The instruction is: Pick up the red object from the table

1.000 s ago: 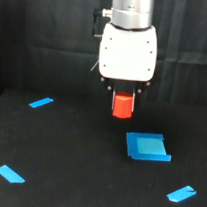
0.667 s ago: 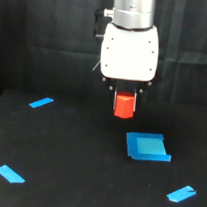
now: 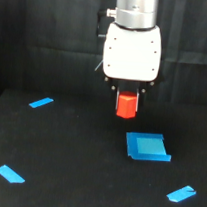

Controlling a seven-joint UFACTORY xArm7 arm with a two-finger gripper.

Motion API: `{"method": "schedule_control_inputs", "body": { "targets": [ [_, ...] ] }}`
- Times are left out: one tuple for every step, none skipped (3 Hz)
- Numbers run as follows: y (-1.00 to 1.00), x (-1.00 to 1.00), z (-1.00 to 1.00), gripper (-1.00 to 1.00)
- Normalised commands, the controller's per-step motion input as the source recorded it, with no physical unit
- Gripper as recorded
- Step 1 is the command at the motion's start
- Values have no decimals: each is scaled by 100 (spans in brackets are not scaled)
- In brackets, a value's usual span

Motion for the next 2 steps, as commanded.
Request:
{"method": "schedule_control_inputs", "body": {
  "targets": [
    [-2,-3,-2,-100],
    [0,10,2,-100]
  ]
}}
